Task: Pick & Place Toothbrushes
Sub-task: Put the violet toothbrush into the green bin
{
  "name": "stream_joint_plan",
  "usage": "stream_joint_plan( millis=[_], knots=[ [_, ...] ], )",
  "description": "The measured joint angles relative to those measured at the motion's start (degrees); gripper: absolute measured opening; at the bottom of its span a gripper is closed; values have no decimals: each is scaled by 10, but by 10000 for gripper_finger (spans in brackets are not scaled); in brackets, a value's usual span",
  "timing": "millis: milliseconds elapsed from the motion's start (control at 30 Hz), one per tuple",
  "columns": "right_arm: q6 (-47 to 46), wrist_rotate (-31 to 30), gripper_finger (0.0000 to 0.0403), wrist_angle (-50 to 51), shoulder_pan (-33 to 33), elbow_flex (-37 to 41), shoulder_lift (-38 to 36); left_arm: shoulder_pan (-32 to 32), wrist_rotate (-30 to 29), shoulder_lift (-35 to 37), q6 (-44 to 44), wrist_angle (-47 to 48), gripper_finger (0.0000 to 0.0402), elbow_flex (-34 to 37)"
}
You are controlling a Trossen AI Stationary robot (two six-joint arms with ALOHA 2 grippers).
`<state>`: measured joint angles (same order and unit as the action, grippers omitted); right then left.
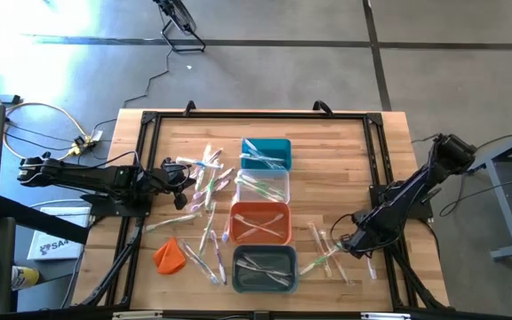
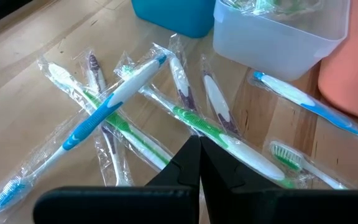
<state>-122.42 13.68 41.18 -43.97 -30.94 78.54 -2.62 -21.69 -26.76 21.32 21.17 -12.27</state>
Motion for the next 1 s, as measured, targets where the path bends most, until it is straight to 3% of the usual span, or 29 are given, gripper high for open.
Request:
stream_joint_plan(
  millis=[433, 900, 1000],
  knots=[
    [7, -29, 15, 2, 0, 0, 0, 0, 0, 0, 0, 0, 0, 0],
    [11, -38, 15, 10, 7, 4, -28, 0, 0, 0, 0, 0, 0, 0],
    [12, -73, 15, 30, 15, 5, -43, 0, 0, 0, 0, 0, 0, 0]
  ],
)
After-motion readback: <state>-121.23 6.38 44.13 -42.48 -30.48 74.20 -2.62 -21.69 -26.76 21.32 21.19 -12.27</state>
